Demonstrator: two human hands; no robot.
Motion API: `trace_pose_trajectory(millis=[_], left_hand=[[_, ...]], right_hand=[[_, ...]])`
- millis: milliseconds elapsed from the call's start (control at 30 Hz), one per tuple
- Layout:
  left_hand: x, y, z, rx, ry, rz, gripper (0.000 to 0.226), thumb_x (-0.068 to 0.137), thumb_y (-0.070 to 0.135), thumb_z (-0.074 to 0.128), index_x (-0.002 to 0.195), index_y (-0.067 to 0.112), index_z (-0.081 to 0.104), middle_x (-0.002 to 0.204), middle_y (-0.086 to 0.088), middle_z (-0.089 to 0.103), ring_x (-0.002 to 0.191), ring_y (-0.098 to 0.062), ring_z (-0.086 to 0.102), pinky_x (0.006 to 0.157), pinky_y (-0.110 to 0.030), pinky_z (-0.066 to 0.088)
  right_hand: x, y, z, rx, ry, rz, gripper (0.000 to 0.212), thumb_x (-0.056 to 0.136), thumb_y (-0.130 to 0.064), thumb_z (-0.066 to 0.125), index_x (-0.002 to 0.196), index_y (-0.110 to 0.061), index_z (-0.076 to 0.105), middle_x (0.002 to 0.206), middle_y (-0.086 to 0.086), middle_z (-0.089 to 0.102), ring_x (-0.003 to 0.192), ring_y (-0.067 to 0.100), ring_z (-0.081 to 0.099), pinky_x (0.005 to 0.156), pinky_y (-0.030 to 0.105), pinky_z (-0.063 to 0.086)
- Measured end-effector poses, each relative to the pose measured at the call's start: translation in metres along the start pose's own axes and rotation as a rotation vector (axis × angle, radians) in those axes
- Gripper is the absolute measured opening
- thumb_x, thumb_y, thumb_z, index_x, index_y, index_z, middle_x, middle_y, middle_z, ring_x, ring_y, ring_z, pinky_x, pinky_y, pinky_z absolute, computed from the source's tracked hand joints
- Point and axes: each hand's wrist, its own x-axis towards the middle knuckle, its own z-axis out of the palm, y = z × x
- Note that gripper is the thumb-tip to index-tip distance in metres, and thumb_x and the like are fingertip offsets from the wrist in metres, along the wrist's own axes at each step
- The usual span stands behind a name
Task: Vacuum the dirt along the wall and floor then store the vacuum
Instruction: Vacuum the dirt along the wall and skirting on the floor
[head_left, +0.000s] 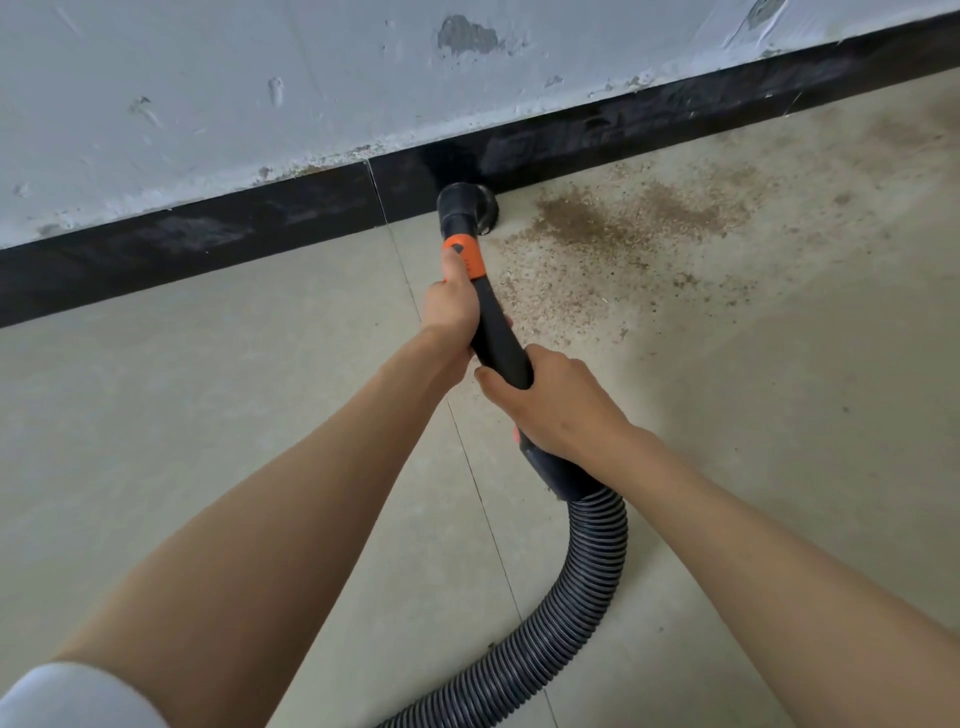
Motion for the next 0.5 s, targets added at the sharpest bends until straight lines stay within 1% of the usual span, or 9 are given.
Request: trace_pose_trajectory(millis=[100, 233, 300, 400, 433, 500], left_hand=[[-0.008, -0.009, -0.020, -0.057, 0.038, 0.008, 0.049, 0.098, 0.053, 0.030, 0.085, 0.009, 0.047, 0.068, -0.008, 0.054, 0.055, -0.019, 0.055, 0.057, -0.031, 0.050], [-0.019, -0.017, -0.026, -0.066, 0.034, 0.006, 0.048, 0.098, 0.052, 0.029, 0.083, 0.010, 0.047, 0.067, -0.008, 0.053, 0.055, -0.019, 0.055, 0.057, -0.032, 0.050], [-0.022, -0.018, -0.017, -0.034, 0.001, -0.001, 0.049, 0.098, 0.053, 0.028, 0.087, 0.009, 0.048, 0.069, -0.008, 0.054, 0.055, -0.019, 0.055, 0.056, -0.031, 0.050], [-0.025, -0.019, 0.003, 0.013, -0.068, -0.008, 0.050, 0.098, 0.054, 0.029, 0.105, 0.008, 0.047, 0.071, -0.009, 0.055, 0.055, -0.020, 0.056, 0.060, -0.033, 0.052], [-0.026, -0.019, 0.011, 0.035, -0.092, -0.008, 0.050, 0.098, 0.054, 0.029, 0.107, 0.008, 0.047, 0.071, -0.009, 0.055, 0.055, -0.020, 0.056, 0.061, -0.034, 0.052], [-0.026, -0.017, 0.024, 0.074, -0.120, -0.025, 0.051, 0.098, 0.054, 0.028, 0.099, 0.007, 0.049, 0.071, -0.009, 0.056, 0.056, -0.021, 0.057, 0.063, -0.034, 0.052]], right_hand=[[-0.009, -0.006, 0.009, -0.045, -0.047, -0.038, 0.035, 0.092, -0.053, 0.050, 0.081, -0.021, 0.046, 0.073, 0.003, 0.065, 0.067, 0.022, 0.066, 0.064, 0.036, 0.054], [-0.021, -0.004, 0.013, -0.040, -0.068, -0.032, 0.035, 0.092, -0.052, 0.050, 0.082, -0.020, 0.045, 0.075, 0.006, 0.067, 0.068, 0.024, 0.067, 0.066, 0.038, 0.055], [-0.026, 0.003, 0.009, -0.025, -0.049, -0.007, 0.036, 0.091, -0.053, 0.050, 0.084, -0.018, 0.048, 0.076, 0.006, 0.068, 0.068, 0.024, 0.067, 0.068, 0.040, 0.057], [-0.030, 0.015, 0.002, 0.013, 0.002, 0.046, 0.037, 0.090, -0.055, 0.050, 0.088, -0.018, 0.050, 0.075, 0.005, 0.068, 0.068, 0.023, 0.067, 0.071, 0.041, 0.057], [-0.031, 0.019, 0.000, 0.032, 0.020, 0.062, 0.037, 0.090, -0.055, 0.050, 0.087, -0.018, 0.050, 0.075, 0.005, 0.068, 0.068, 0.023, 0.067, 0.071, 0.042, 0.057], [-0.032, 0.025, -0.004, 0.063, 0.057, 0.090, 0.035, 0.090, -0.054, 0.051, 0.086, -0.019, 0.049, 0.075, 0.006, 0.069, 0.067, 0.023, 0.067, 0.071, 0.042, 0.058]])
